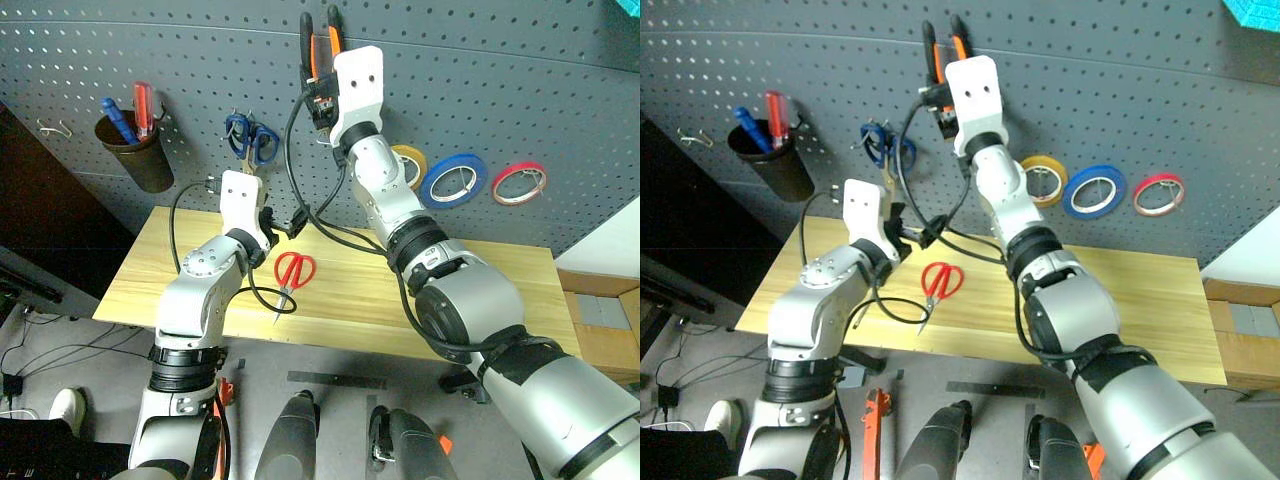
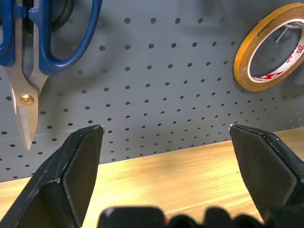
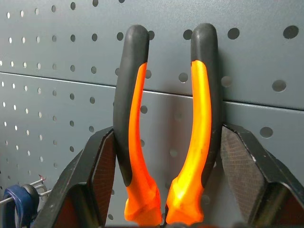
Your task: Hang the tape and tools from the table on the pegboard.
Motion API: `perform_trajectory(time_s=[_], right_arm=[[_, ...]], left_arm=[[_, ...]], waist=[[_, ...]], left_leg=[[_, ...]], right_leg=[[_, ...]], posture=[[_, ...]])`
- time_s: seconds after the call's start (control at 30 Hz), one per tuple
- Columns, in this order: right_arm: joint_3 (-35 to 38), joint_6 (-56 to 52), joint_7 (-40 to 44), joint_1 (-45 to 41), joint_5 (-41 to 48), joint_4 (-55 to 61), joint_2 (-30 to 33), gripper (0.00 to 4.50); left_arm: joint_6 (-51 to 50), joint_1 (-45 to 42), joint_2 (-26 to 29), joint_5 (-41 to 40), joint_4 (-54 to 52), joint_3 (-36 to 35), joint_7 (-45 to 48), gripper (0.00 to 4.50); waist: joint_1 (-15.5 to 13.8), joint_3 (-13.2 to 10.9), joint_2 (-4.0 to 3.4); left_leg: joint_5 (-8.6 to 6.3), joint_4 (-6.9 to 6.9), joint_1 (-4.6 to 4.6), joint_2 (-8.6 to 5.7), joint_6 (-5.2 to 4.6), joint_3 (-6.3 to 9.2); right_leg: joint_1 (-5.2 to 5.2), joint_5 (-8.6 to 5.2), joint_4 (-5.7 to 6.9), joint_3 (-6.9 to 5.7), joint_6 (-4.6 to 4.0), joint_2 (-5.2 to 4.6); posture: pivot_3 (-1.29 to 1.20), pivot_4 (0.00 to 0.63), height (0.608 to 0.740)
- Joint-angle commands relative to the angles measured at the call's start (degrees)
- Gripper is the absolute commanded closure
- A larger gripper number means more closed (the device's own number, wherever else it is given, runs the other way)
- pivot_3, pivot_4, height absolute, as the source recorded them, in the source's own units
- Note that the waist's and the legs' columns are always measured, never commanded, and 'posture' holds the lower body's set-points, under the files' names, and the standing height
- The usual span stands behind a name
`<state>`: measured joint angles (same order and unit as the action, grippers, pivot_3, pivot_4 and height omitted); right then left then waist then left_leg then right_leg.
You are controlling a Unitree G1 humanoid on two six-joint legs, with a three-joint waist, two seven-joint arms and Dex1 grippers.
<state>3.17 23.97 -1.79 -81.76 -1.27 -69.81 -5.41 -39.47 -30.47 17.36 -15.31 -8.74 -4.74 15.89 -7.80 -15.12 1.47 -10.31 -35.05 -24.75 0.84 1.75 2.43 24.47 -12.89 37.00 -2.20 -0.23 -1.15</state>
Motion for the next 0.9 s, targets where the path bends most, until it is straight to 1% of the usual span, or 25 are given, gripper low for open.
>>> perform_trajectory(time_s=[0.03,0.13,0.17,0.2,0.37,0.53,0.6,0.67,0.73,0.8,0.9], right_arm=[[-0.29,-2.71,-1.90,0.17,-1.11,0.01,0.47,1.42],[-0.50,-3.21,-1.37,0.76,-1.57,0.35,0.99,0.45],[-0.49,-3.28,-1.17,0.90,-1.69,0.48,1.22,0.18],[-0.45,-3.34,-1.03,0.96,-1.76,0.52,1.40,0.04],[-0.13,-3.58,-0.74,1.22,-1.51,1.12,2.12,0.04],[-0.71,-3.77,3.66,4.76,-1.12,5.95,3.43,0.04],[-1.15,-7.12,7.64,9.64,0.25,15.14,3.83,0.04],[-2.87,-13.79,11.36,16.70,1.33,29.58,4.05,0.04],[-5.63,-22.93,14.69,23.81,2.20,44.37,4.67,0.04],[-8.98,-34.30,18.12,32.01,3.10,60.31,6.43,0.04],[-12.81,-47.07,22.76,42.32,5.28,78.04,10.51,0.04]], left_arm=[[0.30,0.09,0.06,-0.42,-3.01,-0.34,-0.01,0.00],[0.64,-0.18,-0.30,-0.41,-2.42,-0.09,-0.02,0.00],[0.79,-0.32,-0.44,-0.40,-2.18,-0.02,-0.01,0.00],[0.96,-0.51,-0.56,-0.36,-1.83,0.05,0.00,0.00],[1.79,-1.46,-1.09,-0.14,-0.49,0.30,0.21,0.00],[2.35,-0.42,-1.42,-0.07,-0.70,0.32,0.12,0.00],[1.47,2.33,-2.14,-0.09,-2.97,0.44,-0.93,0.00],[0.31,6.54,-2.84,0.53,-6.46,2.07,-1.97,0.00],[-0.69,10.62,-3.63,1.56,-8.97,3.36,-3.71,0.00],[-1.35,15.16,-4.43,3.16,-10.60,4.15,-6.21,0.00],[-1.19,18.92,-4.19,5.16,-10.95,5.35,-7.49,0.00]], waist=[[-0.04,-0.10,-0.01],[-0.04,-0.17,-0.02],[-0.07,-0.18,-0.02],[-0.11,-0.18,-0.02],[-0.10,-0.18,-0.02],[-0.09,-0.18,-0.01],[-0.02,-0.17,0.00],[0.28,-0.17,0.00],[0.58,-0.17,-0.01],[0.86,-0.17,-0.01],[1.75,-0.17,-0.02]], left_leg=[[0.03,0.00,0.00,0.00,0.05,0.02],[0.14,0.00,0.01,0.00,0.04,0.07],[0.18,0.00,0.01,0.00,0.02,0.08],[0.21,0.00,0.01,0.02,0.01,0.10],[0.37,0.00,0.01,0.06,0.03,0.11],[0.39,0.00,0.01,0.06,0.06,0.11],[0.39,0.00,0.00,0.08,0.06,0.14],[0.39,0.00,-0.01,0.17,0.07,0.09],[0.36,0.07,-0.07,0.11,0.09,-0.02],[0.35,0.11,-0.18,0.05,0.11,0.00],[0.27,0.12,-0.17,0.08,0.19,0.03]], right_leg=[[0.00,0.00,0.01,-0.01,0.00,0.00],[0.00,-0.01,0.05,-0.06,-0.02,0.00],[-0.01,-0.01,0.06,-0.10,-0.02,0.00],[-0.02,-0.01,0.07,-0.15,-0.02,0.00],[-0.07,0.00,0.10,-0.18,-0.02,0.00],[-0.08,0.01,0.10,-0.18,0.01,0.00],[-0.11,0.01,0.07,-0.20,0.01,-0.01],[-0.13,0.02,0.03,-0.15,0.03,-0.05],[-0.11,0.05,-0.03,-0.04,0.06,-0.20],[-0.01,0.10,-0.03,-0.05,-0.03,-0.26],[0.02,0.05,-0.01,-0.07,-0.05,-0.30]], posture=[[0.39,0.270,0.740],[0.38,0.269,0.740],[0.38,0.268,0.740],[0.37,0.266,0.740],[0.36,0.259,0.740],[0.31,0.244,0.740],[0.27,0.233,0.740],[0.25,0.231,0.740],[0.22,0.228,0.740],[0.20,0.225,0.740],[0.17,0.229,0.740]])
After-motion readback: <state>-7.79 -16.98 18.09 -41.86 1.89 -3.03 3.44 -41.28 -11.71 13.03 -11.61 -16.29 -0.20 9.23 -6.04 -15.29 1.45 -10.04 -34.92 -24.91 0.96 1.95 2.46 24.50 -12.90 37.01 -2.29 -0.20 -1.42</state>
